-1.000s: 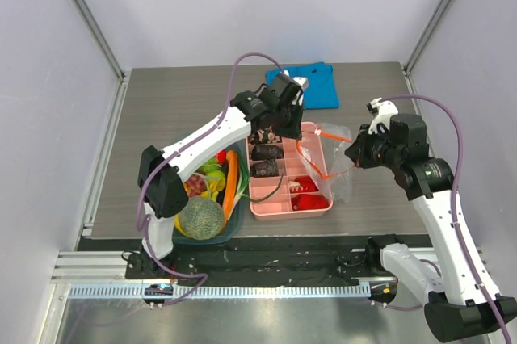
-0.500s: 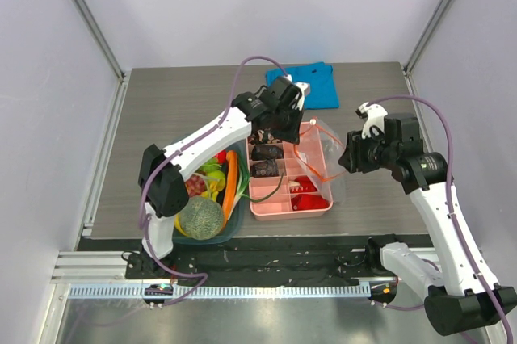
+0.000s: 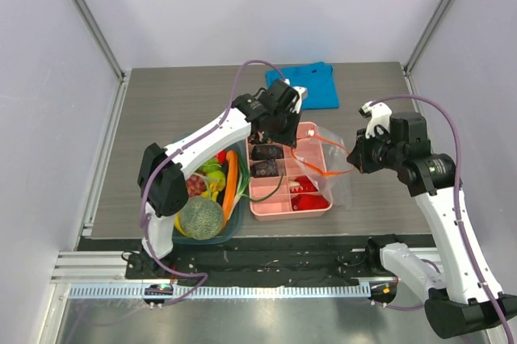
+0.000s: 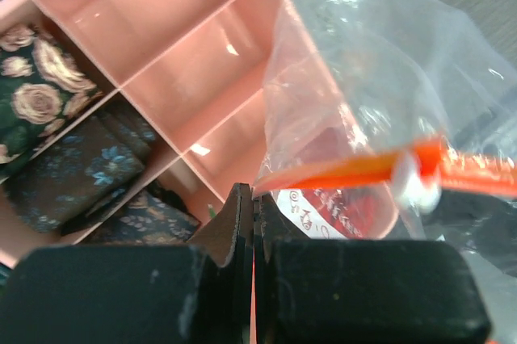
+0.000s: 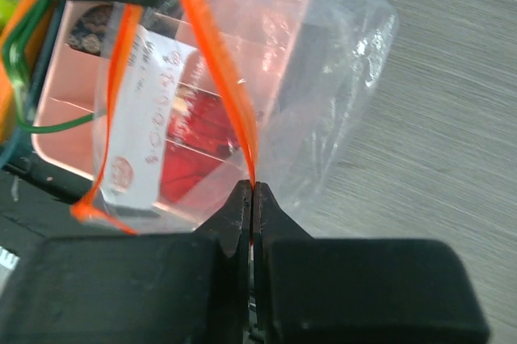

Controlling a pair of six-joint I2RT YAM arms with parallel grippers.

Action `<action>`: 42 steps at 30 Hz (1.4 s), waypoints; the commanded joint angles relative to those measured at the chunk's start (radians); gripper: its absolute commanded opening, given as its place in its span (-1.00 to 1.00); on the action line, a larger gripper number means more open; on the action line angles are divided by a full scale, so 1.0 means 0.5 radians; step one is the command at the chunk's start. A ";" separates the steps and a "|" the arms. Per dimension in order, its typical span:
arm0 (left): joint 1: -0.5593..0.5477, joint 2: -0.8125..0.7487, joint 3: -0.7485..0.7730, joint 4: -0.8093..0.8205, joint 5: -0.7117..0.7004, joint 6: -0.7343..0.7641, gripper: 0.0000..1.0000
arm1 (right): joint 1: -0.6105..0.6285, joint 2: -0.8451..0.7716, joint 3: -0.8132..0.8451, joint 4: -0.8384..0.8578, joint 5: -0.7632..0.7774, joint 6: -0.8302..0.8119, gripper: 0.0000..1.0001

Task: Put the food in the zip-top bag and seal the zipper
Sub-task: Open the zipper of the food storage bag, then pick up the fake vegetable from the bin.

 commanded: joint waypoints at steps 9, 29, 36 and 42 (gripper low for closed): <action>0.085 -0.007 -0.011 0.091 0.358 0.248 -0.87 | -0.008 -0.058 -0.085 0.110 0.159 0.066 -0.99; 0.732 -1.261 -0.633 -0.565 1.064 1.286 1.00 | -0.008 0.028 -0.192 0.346 0.039 0.253 -0.98; 0.779 -1.599 -0.958 -1.093 0.976 1.862 0.83 | -0.008 0.056 -0.186 0.365 0.036 0.284 -0.99; 0.779 -1.615 -1.145 -1.069 0.740 1.854 0.80 | -0.008 0.037 -0.171 0.365 0.042 0.284 -0.99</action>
